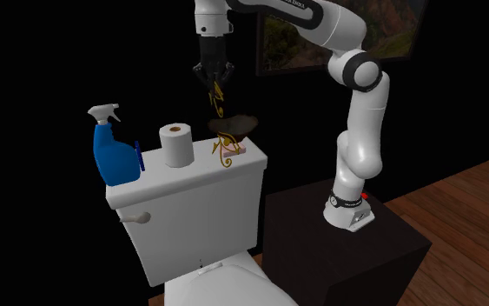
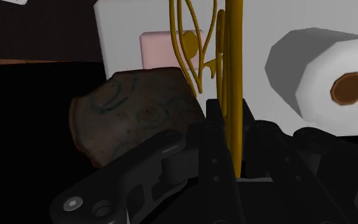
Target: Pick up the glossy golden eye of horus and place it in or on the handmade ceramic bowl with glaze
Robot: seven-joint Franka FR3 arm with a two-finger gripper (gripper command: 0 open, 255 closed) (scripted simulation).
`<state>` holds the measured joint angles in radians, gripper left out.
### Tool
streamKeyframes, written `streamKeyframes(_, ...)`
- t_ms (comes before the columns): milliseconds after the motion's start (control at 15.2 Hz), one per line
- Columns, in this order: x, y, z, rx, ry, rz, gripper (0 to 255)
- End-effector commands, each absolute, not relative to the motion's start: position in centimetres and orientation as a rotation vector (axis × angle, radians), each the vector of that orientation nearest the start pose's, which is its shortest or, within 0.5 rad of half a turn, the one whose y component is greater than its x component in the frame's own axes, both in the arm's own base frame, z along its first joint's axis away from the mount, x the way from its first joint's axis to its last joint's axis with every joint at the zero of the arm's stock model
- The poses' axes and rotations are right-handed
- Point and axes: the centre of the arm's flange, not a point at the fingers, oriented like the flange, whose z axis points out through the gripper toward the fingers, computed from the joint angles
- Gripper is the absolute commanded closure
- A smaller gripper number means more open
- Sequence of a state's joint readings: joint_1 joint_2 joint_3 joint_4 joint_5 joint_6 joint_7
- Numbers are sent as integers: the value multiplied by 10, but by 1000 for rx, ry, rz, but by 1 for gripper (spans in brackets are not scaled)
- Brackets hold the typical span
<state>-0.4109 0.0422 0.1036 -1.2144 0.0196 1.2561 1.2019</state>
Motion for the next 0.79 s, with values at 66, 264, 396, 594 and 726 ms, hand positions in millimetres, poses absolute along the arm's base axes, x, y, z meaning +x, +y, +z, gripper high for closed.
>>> streamKeyframes(66, 471, -189, 737, -2281, 2129, 17, 255)
streamKeyframes(264, 444, -218, 740, -2281, 2129, 17, 255)
streamKeyframes(396, 426, -237, 743, -2281, 2129, 17, 255)
streamKeyframes(594, 409, -255, 739, -2281, 2129, 17, 255)
streamKeyframes(726, 409, -255, 729, -2281, 2129, 17, 255)
